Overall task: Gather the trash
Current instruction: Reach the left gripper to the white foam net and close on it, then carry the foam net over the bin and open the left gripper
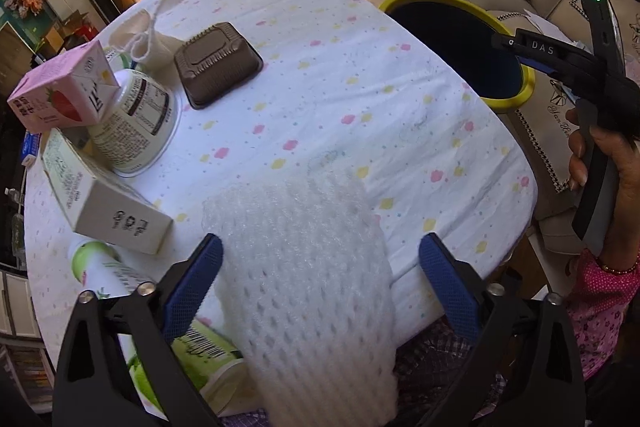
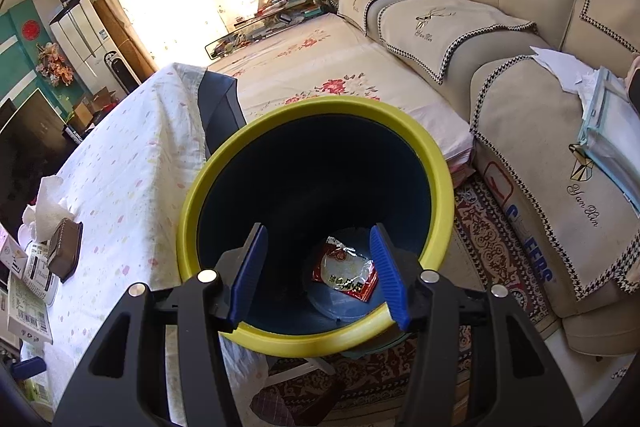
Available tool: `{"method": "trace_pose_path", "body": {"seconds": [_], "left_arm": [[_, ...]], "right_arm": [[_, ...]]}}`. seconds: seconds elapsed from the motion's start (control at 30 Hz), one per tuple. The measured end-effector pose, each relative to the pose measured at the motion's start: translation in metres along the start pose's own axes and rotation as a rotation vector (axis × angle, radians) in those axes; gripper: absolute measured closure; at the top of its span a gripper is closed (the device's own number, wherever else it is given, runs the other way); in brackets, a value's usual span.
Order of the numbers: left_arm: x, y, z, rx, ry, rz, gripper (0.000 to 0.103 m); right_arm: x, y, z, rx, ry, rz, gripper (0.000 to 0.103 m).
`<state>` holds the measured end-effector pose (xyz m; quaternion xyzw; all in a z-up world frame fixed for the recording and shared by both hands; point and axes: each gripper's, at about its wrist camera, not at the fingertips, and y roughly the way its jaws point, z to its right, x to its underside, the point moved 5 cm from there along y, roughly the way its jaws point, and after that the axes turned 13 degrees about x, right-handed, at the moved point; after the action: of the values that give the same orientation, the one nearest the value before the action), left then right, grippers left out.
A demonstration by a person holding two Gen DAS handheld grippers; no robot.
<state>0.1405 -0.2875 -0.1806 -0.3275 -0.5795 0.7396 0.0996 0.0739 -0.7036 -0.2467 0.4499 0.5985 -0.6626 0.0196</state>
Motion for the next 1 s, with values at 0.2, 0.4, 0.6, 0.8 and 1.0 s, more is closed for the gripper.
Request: {"method": "trace_pose_path", "body": {"seconds": [0.2, 0.4, 0.6, 0.8, 1.0], "left_arm": [[-0.005, -0.006, 0.0, 0.004, 0.0, 0.048, 0.054], [-0.012, -0.013, 0.01, 0.06, 0.03, 0.07, 0.088], [-0.034, -0.038, 0.032, 0.089, 0.09, 0.141, 0.088], [-0.079, -0.05, 0.052, 0.135, 0.145, 0.182, 0.088], [-0.142, -0.046, 0.095, 0.223, 0.227, 0.218, 0.088]], "right_arm": [[0.003, -0.002, 0.012, -0.014, 0.026, 0.001, 0.052], [0.006, -0.007, 0.019, -0.027, 0.047, 0.005, 0.052], [0.004, -0.019, 0.026, -0.043, 0.068, 0.031, 0.052], [0.001, -0.04, 0.048, -0.017, 0.099, 0.081, 0.052], [-0.001, -0.062, 0.079, 0.056, 0.126, 0.136, 0.051]]}}
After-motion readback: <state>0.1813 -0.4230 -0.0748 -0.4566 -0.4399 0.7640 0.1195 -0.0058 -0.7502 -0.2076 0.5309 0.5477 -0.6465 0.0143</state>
